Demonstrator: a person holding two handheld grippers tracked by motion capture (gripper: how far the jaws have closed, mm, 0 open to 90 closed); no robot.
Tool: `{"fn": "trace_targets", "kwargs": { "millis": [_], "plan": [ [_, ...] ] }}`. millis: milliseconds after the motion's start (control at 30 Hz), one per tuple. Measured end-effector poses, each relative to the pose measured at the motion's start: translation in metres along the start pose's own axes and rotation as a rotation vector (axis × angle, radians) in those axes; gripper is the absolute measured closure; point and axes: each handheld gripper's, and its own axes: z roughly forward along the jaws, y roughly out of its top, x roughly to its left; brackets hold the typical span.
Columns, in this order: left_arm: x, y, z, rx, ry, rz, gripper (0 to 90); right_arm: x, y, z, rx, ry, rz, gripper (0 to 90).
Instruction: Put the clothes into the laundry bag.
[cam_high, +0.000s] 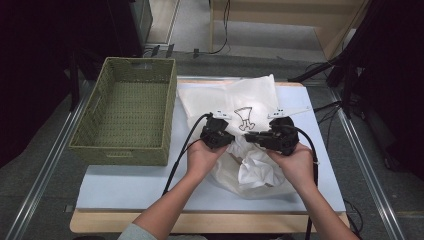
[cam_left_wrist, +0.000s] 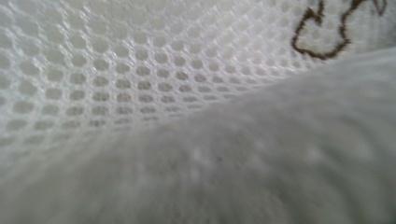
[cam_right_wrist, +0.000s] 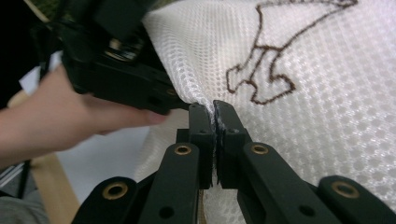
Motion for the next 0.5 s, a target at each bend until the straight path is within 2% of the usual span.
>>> {"fn": "trace_targets", "kwargs": {
  "millis": [67,167,233,433,500],
  "plan": [
    [-0.001,-0.003,-0.003,0.009,-0.011,0.000,90.0,-0.002,-0.002,0.004,0.011,-0.020,-0.006,87.8],
    [-0.001,-0.008,-0.011,0.025,-0.034,0.004,90.0,-0.007,-0.005,0.008,0.021,-0.012,0.010,87.8],
    [-0.001,-0.010,-0.016,0.029,-0.043,0.010,90.0,-0.007,-0.005,0.009,0.023,-0.014,0.004,87.8],
    [-0.003,-0.011,-0.036,0.048,-0.063,0.042,80.0,-0.007,-0.007,0.010,0.025,-0.014,-0.005,87.7],
    [-0.002,-0.011,-0.042,0.043,-0.073,0.029,74.3,-0.008,-0.007,0.011,0.024,-0.014,-0.010,87.7]
  ]
}}
